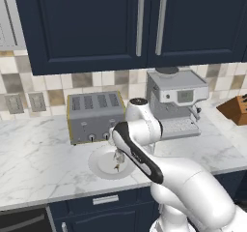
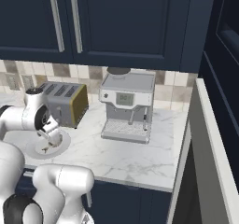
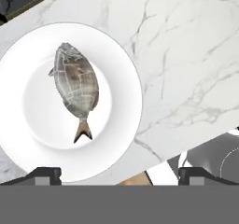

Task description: Place the fish on the rack of the oven, and slide the rack back inside. Close the oven door.

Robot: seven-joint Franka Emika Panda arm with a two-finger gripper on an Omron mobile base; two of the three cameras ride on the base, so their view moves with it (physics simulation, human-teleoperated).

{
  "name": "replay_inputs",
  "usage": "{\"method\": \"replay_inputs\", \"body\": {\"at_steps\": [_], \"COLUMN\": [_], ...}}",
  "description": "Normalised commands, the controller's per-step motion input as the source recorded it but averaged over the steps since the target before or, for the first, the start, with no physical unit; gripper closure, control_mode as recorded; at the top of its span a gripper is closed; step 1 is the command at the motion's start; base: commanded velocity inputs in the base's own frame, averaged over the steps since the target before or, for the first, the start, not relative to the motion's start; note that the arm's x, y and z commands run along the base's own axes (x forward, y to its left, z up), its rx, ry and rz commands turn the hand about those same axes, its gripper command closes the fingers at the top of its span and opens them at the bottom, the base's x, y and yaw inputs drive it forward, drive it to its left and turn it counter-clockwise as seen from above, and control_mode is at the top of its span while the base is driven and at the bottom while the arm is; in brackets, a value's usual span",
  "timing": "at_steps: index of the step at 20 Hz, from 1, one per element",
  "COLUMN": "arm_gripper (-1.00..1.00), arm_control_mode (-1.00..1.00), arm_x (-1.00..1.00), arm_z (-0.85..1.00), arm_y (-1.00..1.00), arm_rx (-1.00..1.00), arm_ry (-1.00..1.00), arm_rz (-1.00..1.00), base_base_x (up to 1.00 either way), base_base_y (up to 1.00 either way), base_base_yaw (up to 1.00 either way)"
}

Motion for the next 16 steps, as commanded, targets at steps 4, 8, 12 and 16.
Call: {"method": "replay_inputs", "body": {"at_steps": [4, 8, 12, 16], "arm_gripper": [-1.0, -1.0, -1.0, -1.0], "arm_control_mode": [-1.0, -1.0, -1.0, -1.0], "arm_x": [0.0, 0.18, 0.26, 0.28], "arm_z": [-0.57, -0.35, -0.19, -0.24], "arm_y": [0.41, 0.16, 0.0, 0.0], "arm_rx": [0.0, 0.0, 0.0, 0.0], "arm_ry": [0.09, 0.08, 0.0, 0.0], "arm_rz": [0.0, 0.03, 0.02, 0.0], "base_base_x": [0.0, 0.0, 0.0, 0.0], "base_base_y": [0.0, 0.0, 0.0, 0.0], "base_base_yaw": [0.0, 0.0, 0.0, 0.0]}}
